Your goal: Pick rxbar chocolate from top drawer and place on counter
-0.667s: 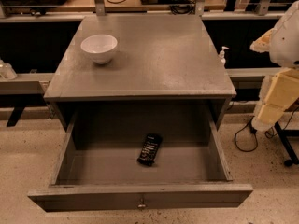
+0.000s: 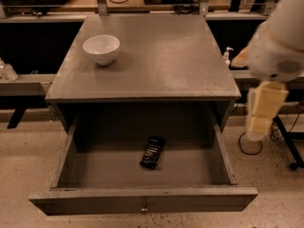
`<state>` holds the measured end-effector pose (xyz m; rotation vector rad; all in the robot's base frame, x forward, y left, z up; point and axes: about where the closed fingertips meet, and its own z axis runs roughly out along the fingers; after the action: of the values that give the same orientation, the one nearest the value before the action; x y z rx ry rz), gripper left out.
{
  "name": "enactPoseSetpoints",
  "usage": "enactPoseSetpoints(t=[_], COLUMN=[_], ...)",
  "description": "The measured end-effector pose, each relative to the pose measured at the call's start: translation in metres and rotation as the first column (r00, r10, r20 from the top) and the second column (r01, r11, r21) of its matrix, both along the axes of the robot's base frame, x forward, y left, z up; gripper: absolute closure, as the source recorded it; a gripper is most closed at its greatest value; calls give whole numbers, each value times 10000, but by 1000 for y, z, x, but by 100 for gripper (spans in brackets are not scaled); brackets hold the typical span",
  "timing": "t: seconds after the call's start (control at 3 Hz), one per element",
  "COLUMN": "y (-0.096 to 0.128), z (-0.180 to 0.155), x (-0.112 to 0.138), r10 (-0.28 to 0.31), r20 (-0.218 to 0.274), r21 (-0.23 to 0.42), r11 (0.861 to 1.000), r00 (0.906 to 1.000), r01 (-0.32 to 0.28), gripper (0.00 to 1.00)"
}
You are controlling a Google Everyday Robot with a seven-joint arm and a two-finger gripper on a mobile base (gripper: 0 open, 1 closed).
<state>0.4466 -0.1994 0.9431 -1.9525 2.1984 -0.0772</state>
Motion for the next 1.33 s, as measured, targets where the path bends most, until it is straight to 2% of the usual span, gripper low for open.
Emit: enactPoseSetpoints(t=[0.33,0.67,1.0,1.33], y=[33,34,41,58], z=[-69,-78,-78,-103], x=[7,8,9,24], r10=[2854,3750,3975,5065], r20=[-1535,-1620,-1693,-1726], r21=[-1071,-1199,-1527,-1710], r11=[9470,9106,8934,8292], r00=[9460,9128,9018,8448], r01=[-3030,-3954,-4225,-5321], gripper=[0,0,0,0])
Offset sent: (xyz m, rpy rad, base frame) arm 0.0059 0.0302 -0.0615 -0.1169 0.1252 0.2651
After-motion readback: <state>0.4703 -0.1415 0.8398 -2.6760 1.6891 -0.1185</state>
